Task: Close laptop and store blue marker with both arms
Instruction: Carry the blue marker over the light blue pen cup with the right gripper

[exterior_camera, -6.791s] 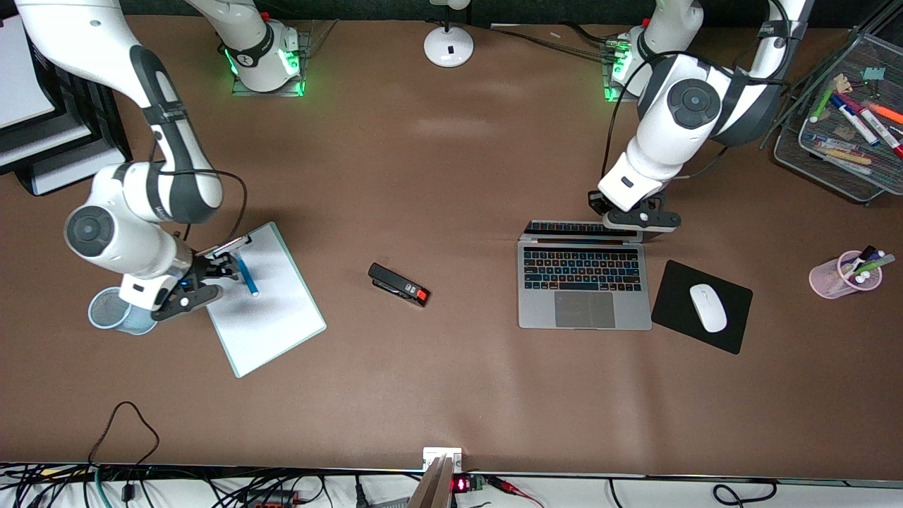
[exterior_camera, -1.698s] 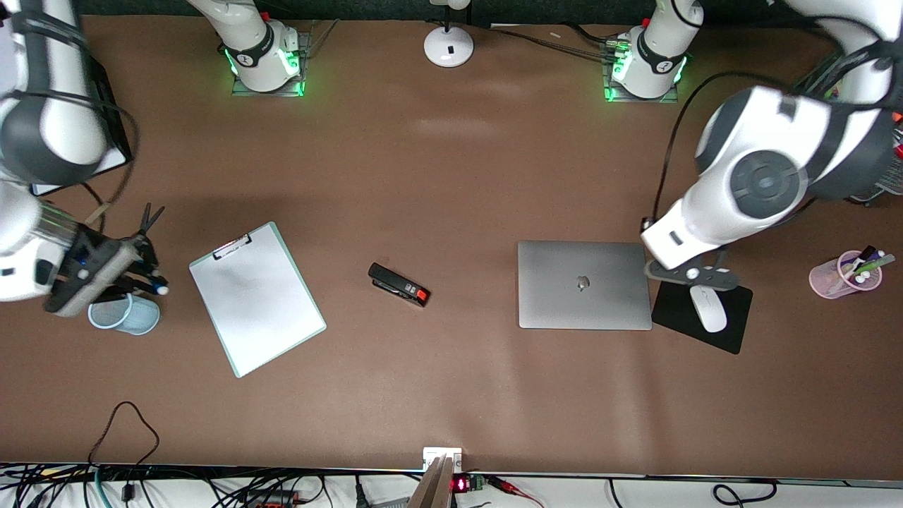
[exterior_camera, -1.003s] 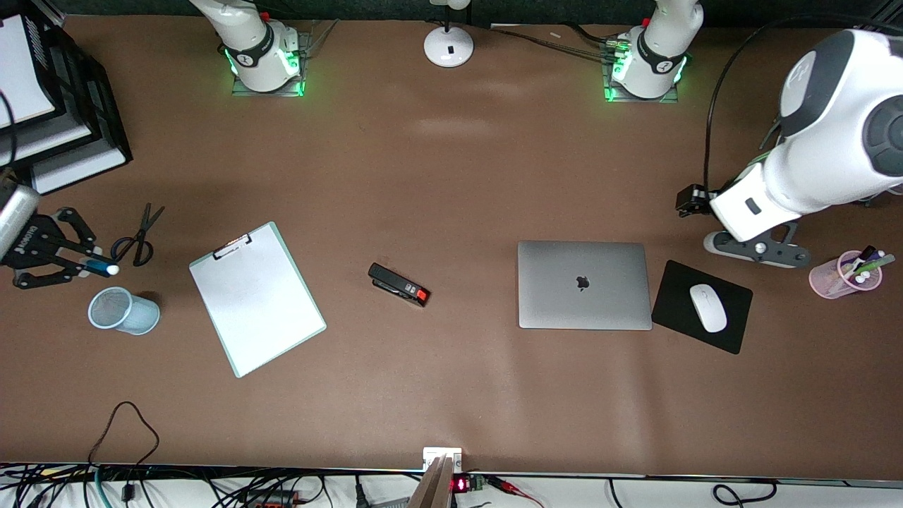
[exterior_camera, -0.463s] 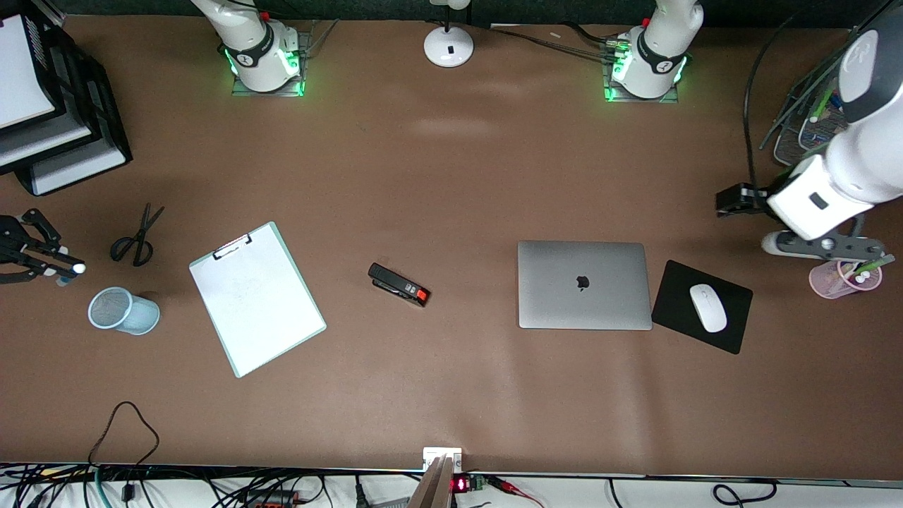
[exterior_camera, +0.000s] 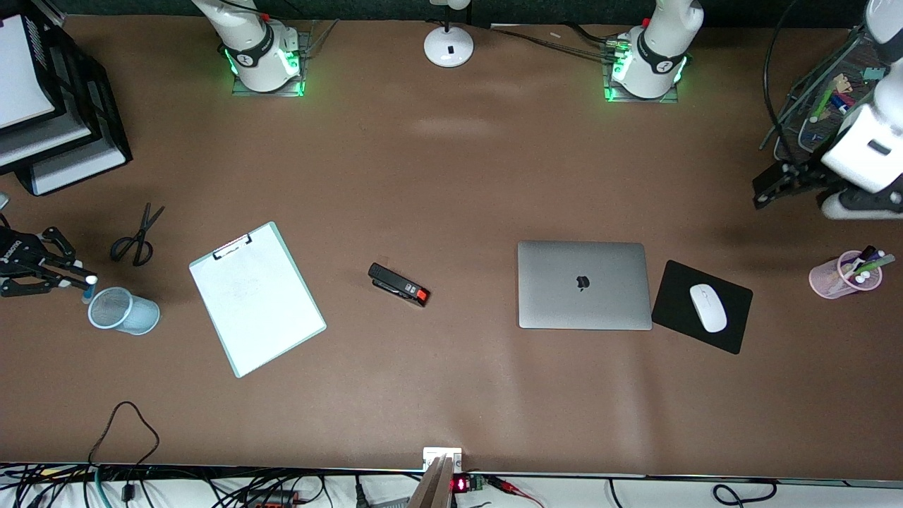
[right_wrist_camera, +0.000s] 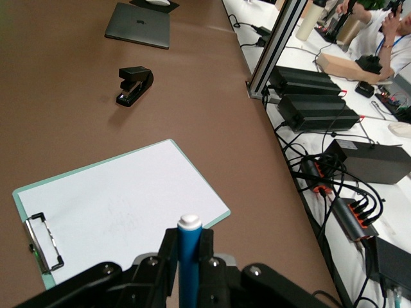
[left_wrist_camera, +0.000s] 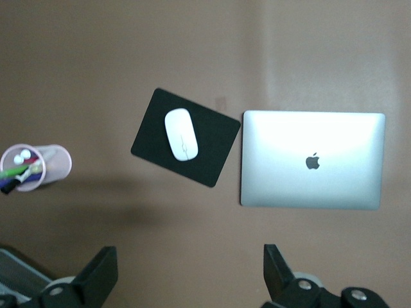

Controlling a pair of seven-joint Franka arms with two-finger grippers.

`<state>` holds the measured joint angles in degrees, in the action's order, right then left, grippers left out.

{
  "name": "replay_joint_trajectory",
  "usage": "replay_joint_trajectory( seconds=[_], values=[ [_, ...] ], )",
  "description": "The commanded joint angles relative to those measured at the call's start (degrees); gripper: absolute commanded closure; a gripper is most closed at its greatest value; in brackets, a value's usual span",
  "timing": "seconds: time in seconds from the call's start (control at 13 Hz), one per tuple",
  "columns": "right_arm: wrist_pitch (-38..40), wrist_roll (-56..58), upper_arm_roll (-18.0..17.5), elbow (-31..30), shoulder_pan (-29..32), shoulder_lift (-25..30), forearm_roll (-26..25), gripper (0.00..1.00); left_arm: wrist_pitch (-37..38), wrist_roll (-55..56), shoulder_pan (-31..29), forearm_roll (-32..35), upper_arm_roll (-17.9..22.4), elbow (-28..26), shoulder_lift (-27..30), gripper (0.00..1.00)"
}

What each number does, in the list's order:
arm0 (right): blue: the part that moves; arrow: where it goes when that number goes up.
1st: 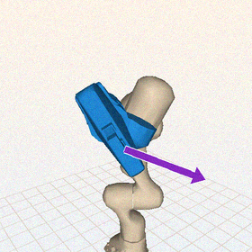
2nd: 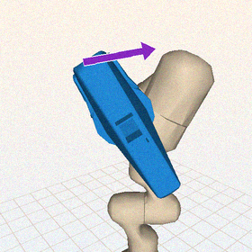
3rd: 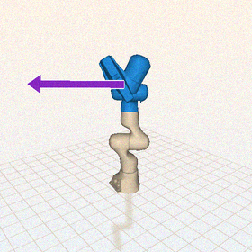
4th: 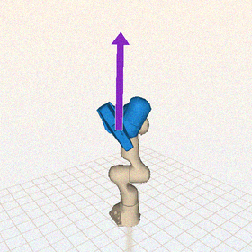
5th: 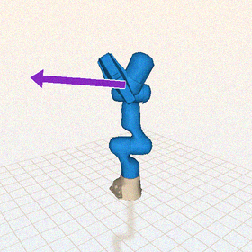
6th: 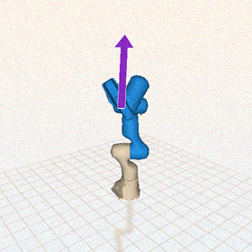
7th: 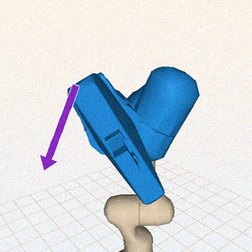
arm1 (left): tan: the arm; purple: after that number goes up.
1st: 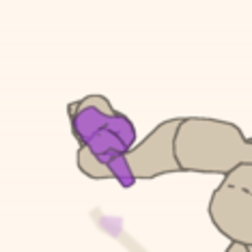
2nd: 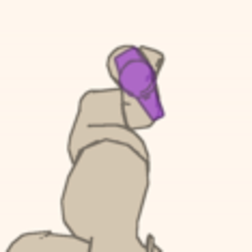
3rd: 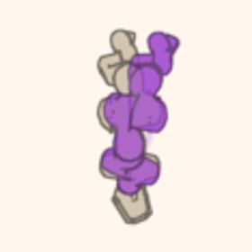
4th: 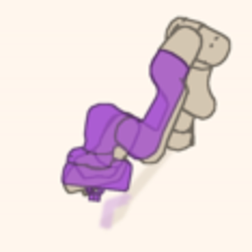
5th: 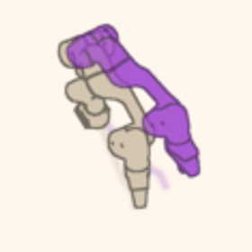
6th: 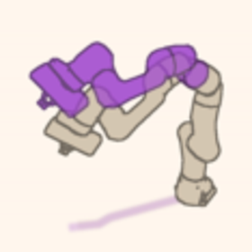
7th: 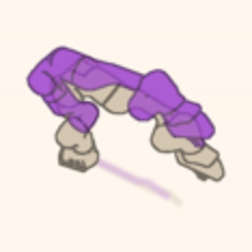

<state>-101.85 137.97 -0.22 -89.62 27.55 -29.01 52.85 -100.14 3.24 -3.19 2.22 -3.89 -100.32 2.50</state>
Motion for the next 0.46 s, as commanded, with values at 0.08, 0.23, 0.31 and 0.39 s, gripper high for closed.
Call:
replay_joint_trajectory(
  seconds=[0.08, 0.23, 0.31, 0.39],
  values=[
    [1.4, 5.1, -0.8, 0.9, 2.1, -2.7, 2.4, 1.0, 3.3, -0.2, 0.4, -2.5, 0.7, -2.3, 1.6, 0.0],
    [1.6, 7.2, -0.8, 1.0, 3.6, -4.7, 6.2, 1.0, 5.1, -0.4, 0.5, -2.5, 0.5, -1.8, 1.5, 0.0],
    [1.6, 8.0, -0.8, 1.0, 3.8, -5.1, 6.3, 1.0, 5.2, -0.3, 0.7, -2.4, 0.3, -1.2, 1.5, 0.0],
    [1.6, 8.1, -0.8, 1.0, 3.8, -5.1, 6.3, 1.0, 5.2, -0.4, 0.8, -2.4, 0.3, -1.0, 1.4, 0.0]
  ],
)
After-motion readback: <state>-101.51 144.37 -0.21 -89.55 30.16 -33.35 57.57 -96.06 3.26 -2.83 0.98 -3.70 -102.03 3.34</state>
